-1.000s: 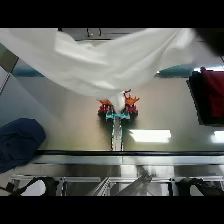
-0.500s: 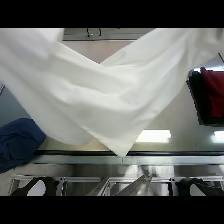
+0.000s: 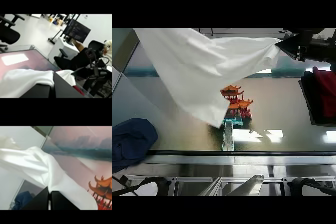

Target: Fold the shirts.

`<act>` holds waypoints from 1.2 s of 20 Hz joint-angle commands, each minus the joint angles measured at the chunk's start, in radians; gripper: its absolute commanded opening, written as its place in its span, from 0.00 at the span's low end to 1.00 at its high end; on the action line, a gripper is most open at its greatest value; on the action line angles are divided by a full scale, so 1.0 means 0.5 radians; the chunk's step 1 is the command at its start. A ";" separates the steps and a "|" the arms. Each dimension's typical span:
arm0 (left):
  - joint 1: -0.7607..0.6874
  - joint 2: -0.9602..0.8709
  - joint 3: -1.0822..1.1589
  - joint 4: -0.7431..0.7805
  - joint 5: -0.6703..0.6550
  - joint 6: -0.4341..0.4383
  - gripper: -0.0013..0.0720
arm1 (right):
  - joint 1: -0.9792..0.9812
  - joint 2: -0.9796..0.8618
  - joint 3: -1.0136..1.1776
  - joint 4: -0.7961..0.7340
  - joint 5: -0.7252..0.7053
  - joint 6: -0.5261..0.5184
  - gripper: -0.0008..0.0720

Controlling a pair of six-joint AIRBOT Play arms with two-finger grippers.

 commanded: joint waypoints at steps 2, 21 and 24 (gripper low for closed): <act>-0.018 -0.169 0.180 -0.063 -0.273 -0.121 0.04 | -0.032 -0.048 0.048 0.010 0.172 -0.050 0.03; 0.010 0.076 -1.827 0.716 -0.632 -0.228 0.99 | -0.032 -0.456 0.025 -1.254 0.317 0.581 0.93; 0.110 0.075 -1.736 0.716 -0.433 -0.227 0.99 | -0.029 -0.456 -0.018 -1.260 0.636 0.579 0.93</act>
